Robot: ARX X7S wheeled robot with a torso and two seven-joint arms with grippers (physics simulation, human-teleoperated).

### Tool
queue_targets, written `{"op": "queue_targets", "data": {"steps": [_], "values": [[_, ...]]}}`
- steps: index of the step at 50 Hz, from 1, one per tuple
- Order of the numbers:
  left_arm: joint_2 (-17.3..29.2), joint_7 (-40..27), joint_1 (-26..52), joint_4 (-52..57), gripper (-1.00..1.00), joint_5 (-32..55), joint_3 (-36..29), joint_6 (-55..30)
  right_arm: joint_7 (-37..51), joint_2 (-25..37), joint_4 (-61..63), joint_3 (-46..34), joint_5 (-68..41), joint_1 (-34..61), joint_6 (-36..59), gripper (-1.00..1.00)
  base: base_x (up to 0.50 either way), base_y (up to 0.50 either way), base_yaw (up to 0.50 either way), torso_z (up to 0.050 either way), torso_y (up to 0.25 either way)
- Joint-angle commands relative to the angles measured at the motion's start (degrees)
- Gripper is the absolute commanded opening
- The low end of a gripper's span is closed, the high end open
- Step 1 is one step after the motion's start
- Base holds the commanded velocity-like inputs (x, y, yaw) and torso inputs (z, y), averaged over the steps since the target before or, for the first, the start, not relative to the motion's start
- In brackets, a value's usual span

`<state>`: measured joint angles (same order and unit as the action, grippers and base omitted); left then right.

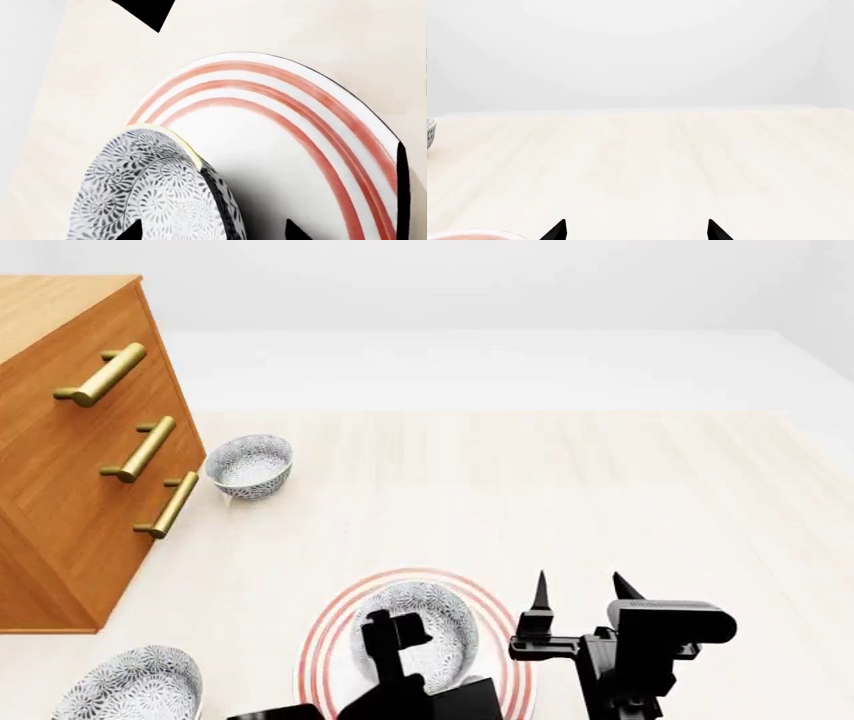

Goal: Put the bowl in the middle on the plate.

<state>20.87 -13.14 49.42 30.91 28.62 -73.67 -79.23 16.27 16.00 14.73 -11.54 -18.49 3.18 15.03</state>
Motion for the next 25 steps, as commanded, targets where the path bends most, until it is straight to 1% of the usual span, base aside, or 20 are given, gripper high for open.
{"op": "queue_targets", "data": {"steps": [1, 4, 7, 10, 12, 16, 23, 25], "values": [[0.18, -0.31, 0.43, 4.97, 1.00, 2.46, 4.92, -3.22, 0.13, 0.10, -0.16, -0.39, -0.12, 0.03, -0.16, 1.00, 0.00, 0.00, 0.00, 0.000, 0.000], [0.00, -0.05, 0.75, 8.20, 1.00, 4.61, 8.66, -5.78, 0.23, 0.18, -0.08, -0.38, -0.20, 0.06, -0.08, 1.00, 0.00, 0.00, 0.00, 0.000, 0.000], [0.06, 0.10, 0.89, 12.00, 1.00, 7.38, 13.72, -9.13, 0.20, 0.21, -0.16, -0.46, -0.31, 0.11, -0.14, 1.00, 0.00, 0.00, 0.00, 0.000, 0.000], [0.55, -0.13, 0.80, 13.12, 1.00, 8.76, 15.96, -9.78, 0.25, 0.29, -0.06, -0.54, -0.34, 0.15, -0.11, 1.00, 0.00, 0.00, 0.00, 0.000, 0.000], [1.21, -0.34, 0.74, 14.21, 1.00, 10.80, 18.78, -10.38, 0.32, 0.34, 0.03, -0.55, -0.40, 0.17, -0.06, 1.00, 0.00, 0.00, 0.00, 0.000, 0.000], [2.45, -1.76, 1.40, 14.63, 1.00, 14.30, 21.22, -10.35, 0.36, 0.37, -0.08, -0.68, -0.45, 0.24, -0.07, 1.00, 0.00, 0.00, 0.00, 0.000, 0.000], [4.81, -2.27, 2.12, 13.21, 1.00, 14.83, 20.33, -8.12, 0.63, 0.53, 0.15, -0.68, -0.58, 0.46, 0.09, 1.00, 0.00, 0.00, 0.00, 0.000, 0.000], [5.30, -2.18, 2.07, 13.57, 1.00, 15.92, 22.60, -8.34, 0.68, 0.59, 0.08, -0.70, -0.57, 0.45, 0.08, 1.00, 0.00, 0.00, 0.00, 0.000, 0.000]]}}
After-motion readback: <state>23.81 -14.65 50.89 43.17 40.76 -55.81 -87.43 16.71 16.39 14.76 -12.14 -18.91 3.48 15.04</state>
